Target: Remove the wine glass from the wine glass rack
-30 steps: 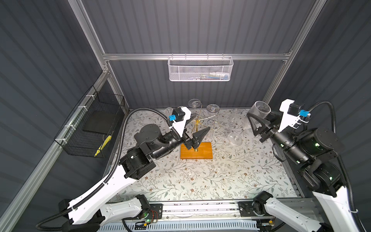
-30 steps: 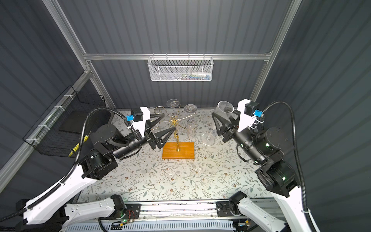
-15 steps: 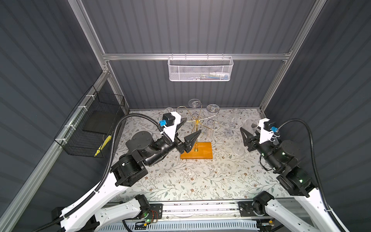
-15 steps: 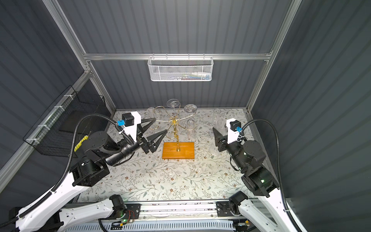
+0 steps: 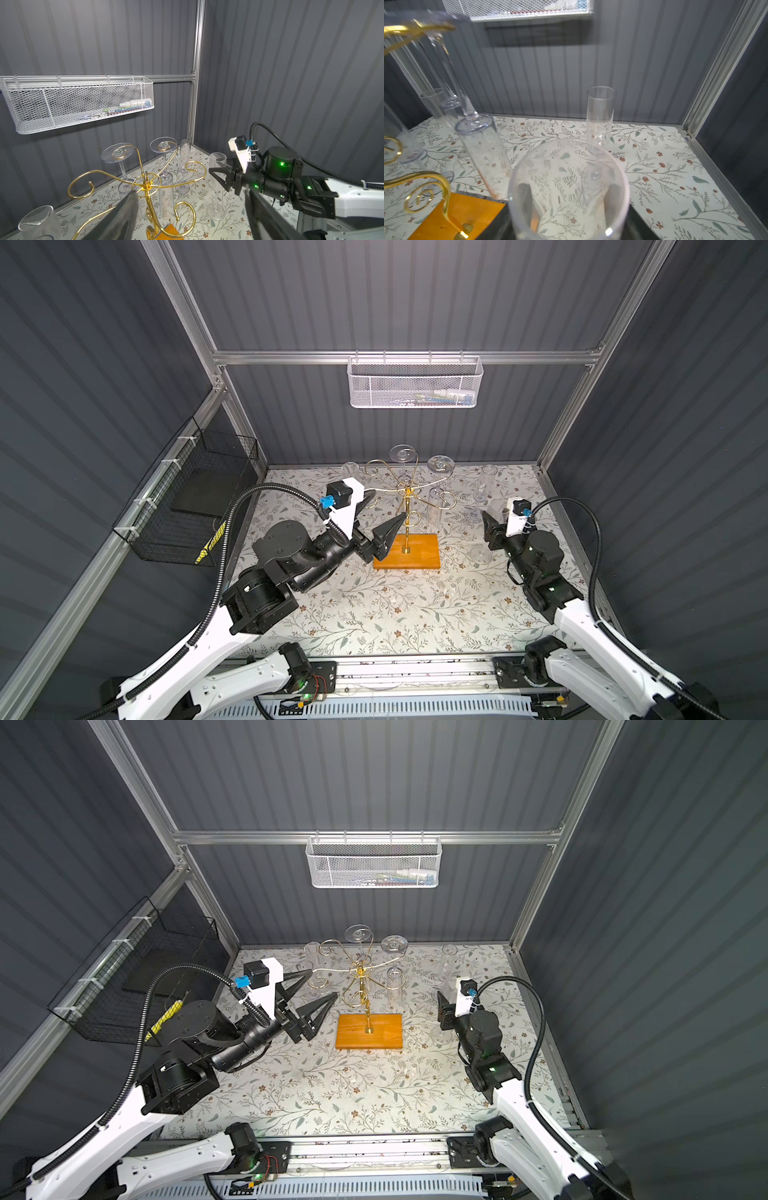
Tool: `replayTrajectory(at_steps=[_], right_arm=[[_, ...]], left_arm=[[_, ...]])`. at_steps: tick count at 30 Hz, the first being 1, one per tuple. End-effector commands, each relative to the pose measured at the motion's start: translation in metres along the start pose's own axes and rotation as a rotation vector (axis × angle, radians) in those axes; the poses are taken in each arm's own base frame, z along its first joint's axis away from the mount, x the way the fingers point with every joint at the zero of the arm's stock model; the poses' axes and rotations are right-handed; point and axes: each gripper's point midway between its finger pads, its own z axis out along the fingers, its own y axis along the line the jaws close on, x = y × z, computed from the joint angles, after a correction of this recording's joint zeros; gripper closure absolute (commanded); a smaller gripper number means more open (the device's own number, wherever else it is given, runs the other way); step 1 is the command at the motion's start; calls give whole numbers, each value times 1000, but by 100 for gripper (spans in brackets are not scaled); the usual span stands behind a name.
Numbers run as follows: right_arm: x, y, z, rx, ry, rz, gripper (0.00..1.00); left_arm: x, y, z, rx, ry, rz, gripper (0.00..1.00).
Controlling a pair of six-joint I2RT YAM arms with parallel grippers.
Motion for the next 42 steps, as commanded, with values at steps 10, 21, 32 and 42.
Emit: replayTrajectory(at_steps=[10, 21, 32, 42], right_arm=[[-6, 1, 48, -3, -208, -12, 51], [14, -3, 61, 21, -218, -43, 52], [31, -4, 64, 23, -197, -45, 51], [35, -3, 66, 20, -206, -25, 49]], left_arm=[[12, 6, 9, -44, 36, 47, 16], [16, 10, 12, -68, 46, 67, 15], [20, 11, 10, -69, 51, 55, 15], [19, 12, 5, -75, 49, 50, 15]])
